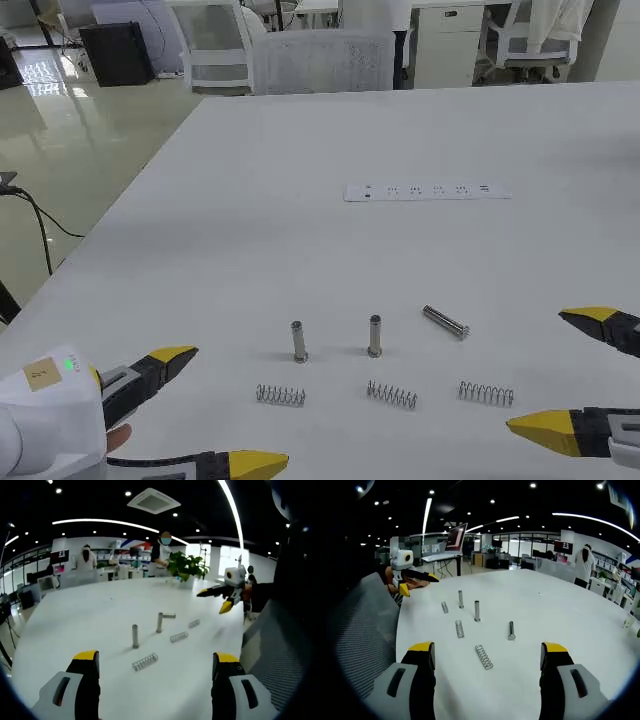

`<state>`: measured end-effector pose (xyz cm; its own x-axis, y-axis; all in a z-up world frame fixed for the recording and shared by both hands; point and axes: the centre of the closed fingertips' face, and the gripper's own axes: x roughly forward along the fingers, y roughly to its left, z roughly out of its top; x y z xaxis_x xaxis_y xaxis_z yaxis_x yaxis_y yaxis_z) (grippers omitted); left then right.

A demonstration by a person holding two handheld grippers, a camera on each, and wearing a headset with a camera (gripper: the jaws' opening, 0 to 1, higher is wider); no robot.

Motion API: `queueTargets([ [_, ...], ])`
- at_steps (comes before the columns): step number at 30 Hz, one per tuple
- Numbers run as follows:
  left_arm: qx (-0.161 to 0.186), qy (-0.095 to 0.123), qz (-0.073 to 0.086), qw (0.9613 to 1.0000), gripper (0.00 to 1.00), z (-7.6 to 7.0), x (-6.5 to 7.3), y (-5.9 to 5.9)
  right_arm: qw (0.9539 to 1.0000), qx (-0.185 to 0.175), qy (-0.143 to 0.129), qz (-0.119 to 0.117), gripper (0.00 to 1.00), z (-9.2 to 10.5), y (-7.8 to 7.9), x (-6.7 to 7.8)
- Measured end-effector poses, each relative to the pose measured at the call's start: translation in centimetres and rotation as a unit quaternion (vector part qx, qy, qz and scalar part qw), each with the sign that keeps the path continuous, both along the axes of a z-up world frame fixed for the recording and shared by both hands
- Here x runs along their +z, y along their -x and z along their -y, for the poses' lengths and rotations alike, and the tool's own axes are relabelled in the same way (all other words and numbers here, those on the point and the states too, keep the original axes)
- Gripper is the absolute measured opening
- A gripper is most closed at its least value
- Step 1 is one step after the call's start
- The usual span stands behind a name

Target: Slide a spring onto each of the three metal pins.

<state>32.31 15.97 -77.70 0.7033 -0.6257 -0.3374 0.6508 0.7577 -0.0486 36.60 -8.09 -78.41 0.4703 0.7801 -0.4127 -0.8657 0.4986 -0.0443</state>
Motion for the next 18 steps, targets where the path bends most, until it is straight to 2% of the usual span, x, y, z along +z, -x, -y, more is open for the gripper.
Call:
queueTargets([
  [18, 0.012, -0.004, 0.000, 0.9999, 0.91, 0.00, 0.07, 0.41, 1.0000, 0.008, -0.003, 0.000, 0.87, 0.16, 0.00, -0.21],
])
